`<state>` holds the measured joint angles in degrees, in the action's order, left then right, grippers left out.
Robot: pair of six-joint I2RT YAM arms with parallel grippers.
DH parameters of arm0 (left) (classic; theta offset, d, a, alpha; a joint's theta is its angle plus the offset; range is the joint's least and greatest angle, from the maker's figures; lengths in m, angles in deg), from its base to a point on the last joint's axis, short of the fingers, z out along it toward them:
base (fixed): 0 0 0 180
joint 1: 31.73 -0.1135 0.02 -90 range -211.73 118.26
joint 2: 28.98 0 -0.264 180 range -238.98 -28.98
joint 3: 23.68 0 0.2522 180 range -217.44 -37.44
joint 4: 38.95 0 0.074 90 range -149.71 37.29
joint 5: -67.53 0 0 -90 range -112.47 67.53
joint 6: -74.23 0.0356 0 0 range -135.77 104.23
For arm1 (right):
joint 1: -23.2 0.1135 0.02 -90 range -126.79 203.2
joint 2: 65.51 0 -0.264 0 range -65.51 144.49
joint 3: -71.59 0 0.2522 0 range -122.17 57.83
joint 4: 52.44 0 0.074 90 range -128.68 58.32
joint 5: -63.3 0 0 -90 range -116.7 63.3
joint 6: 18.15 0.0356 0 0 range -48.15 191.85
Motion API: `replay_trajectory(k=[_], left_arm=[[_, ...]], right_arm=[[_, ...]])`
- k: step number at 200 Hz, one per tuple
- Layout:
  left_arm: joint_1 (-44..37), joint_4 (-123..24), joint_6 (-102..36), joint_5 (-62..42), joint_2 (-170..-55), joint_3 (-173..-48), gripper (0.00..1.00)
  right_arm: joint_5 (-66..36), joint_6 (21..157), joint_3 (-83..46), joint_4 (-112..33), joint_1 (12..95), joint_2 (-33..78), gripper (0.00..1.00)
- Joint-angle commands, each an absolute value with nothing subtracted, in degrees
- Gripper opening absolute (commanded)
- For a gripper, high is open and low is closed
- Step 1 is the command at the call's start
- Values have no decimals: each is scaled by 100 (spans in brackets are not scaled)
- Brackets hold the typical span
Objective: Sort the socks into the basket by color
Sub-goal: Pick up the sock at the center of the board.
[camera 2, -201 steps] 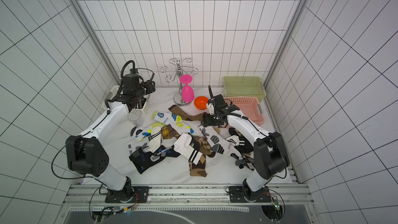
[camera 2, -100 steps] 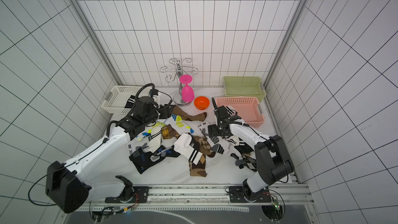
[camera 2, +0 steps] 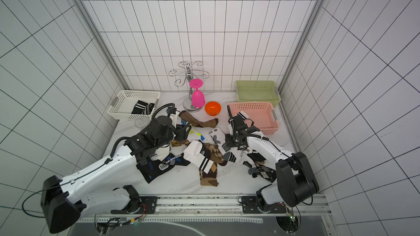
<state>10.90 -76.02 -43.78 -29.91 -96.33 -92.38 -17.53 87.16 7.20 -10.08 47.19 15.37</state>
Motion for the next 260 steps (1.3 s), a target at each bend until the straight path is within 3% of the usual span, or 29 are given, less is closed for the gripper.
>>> replay_trajectory(k=[1, 34, 85, 139, 158, 186, 207, 252, 260], left_arm=[[1117, -7724, -4349, -3153, -9818, -9407, 63], [1117, -7601, -4354, -2947, -9961, -9343, 63], [1116, -7426, -4254, -2879, -10034, -9290, 63], [1116, -7475, -4239, -2869, -9854, -9153, 63], [1119, -7408, -4275, -2894, -9739, -9005, 63], [1116, -7337, -4321, -2936, -9622, -8860, 64], [1120, -7311, -4336, -2962, -9604, -8829, 63], [1117, -7249, -4376, -2994, -9652, -8793, 64], [1116, -7232, -4380, -2993, -9664, -8792, 64]], right_arm=[[-1541, 8728, 1006, -959, 4734, 1364, 14], [-1316, 8811, 1044, -993, 4785, 1335, 15], [-1358, 8837, 1121, -1022, 4843, 1574, 34], [-1942, 8903, 1188, -1073, 4849, 1724, 43], [-2229, 8916, 1179, -1043, 4852, 1770, 53], [-2411, 8897, 1204, -1090, 4858, 1754, 58], [-2276, 8855, 1173, -1098, 4865, 1808, 50], [-2075, 8794, 1098, -1014, 4885, 1646, 1], [-2081, 8777, 1070, -951, 4893, 1595, 0]])
